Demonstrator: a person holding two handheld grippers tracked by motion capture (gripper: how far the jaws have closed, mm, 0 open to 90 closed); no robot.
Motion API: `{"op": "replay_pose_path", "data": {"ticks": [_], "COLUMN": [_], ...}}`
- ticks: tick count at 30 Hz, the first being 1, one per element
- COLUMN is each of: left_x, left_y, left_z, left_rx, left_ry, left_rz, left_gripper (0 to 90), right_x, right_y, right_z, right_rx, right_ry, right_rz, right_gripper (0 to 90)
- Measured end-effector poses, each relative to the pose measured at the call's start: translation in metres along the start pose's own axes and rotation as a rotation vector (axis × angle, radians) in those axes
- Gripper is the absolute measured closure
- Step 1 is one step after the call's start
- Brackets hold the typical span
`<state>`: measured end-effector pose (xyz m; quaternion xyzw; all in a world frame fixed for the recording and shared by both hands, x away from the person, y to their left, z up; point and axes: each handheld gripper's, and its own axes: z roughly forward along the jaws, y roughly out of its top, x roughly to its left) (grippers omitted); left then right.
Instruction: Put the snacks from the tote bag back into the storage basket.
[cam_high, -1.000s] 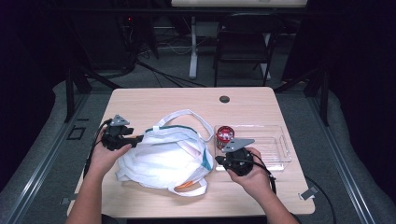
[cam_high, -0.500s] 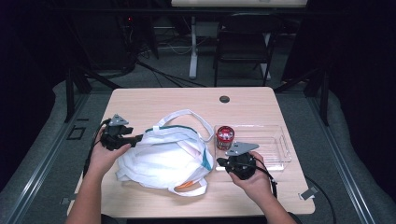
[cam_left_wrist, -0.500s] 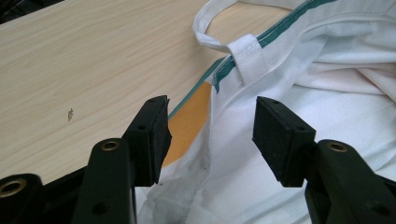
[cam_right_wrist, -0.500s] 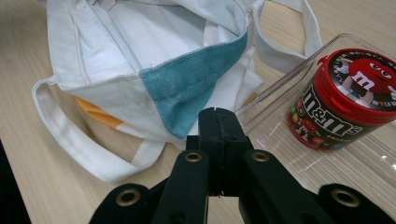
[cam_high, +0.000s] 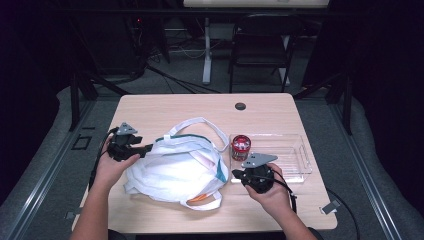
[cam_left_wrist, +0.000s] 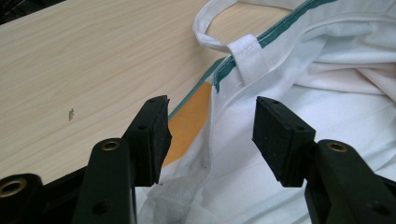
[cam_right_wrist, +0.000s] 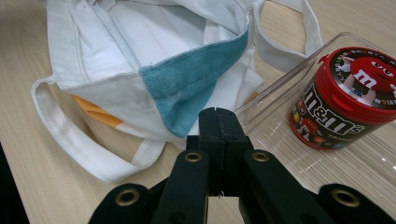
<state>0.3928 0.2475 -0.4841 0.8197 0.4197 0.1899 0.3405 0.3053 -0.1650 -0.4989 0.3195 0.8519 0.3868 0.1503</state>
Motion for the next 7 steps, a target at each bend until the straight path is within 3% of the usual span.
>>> {"op": "replay_pose_path", "data": {"ticks": [7], "left_x": [0.0002], "left_y": [0.0000], "left_z": [0.0000], "left_rx": [-0.001], "left_ry": [-0.002], "left_rz": [-0.001], "left_gripper": [45.9], "right_x": [0.0002], "right_y": [-0.0006], "right_z": [0.0006], "right_rx": [-0.006], "right_ry": [0.001], "right_rz": [0.002], "right_gripper": [90.0]}}
